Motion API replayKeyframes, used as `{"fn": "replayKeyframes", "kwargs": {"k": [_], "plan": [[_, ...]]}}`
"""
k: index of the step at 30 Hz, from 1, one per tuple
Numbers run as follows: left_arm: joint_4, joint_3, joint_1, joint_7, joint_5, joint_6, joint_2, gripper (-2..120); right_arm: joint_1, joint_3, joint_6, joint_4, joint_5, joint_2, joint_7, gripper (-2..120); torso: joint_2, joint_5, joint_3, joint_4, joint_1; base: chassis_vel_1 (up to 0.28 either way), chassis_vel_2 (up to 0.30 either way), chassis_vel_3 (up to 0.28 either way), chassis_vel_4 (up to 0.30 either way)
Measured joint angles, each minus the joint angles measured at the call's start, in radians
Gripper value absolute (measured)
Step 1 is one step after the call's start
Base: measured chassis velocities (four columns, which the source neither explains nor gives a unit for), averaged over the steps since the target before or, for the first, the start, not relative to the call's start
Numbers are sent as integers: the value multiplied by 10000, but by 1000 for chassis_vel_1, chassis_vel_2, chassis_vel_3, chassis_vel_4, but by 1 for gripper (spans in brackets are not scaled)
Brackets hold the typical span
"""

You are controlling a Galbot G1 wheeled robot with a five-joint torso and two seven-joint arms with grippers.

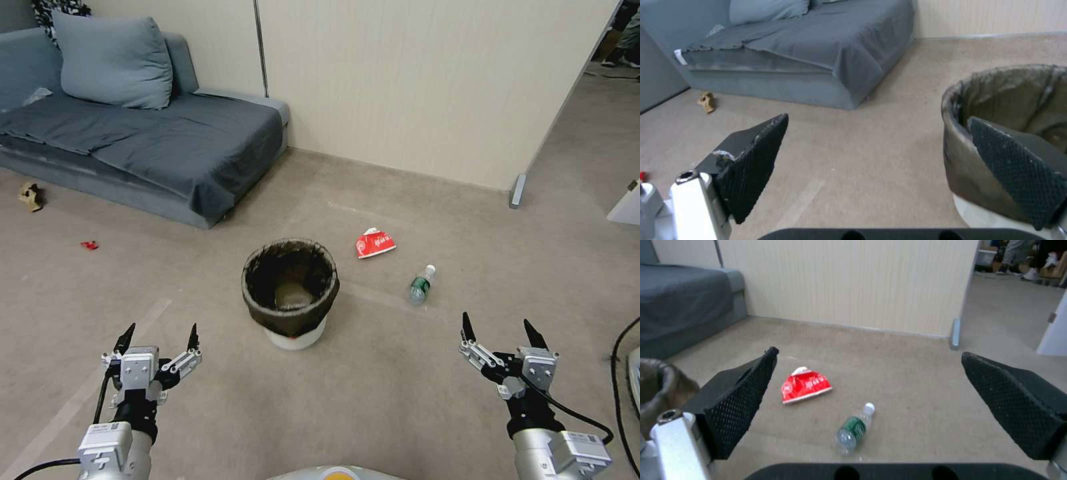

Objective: Pick up the trash bin, then pick up the garbage from the floor and place it into the trash bin.

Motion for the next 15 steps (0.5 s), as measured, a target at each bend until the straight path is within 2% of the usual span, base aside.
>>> {"fn": "replayKeyframes", "kwargs": {"k": [15], "plan": [[79,14,-96,109,-93,143,19,100,29,-85,145,-90,-31,-1,-68,100,0,0,2,1,1,-169,176,170,-171]]}}
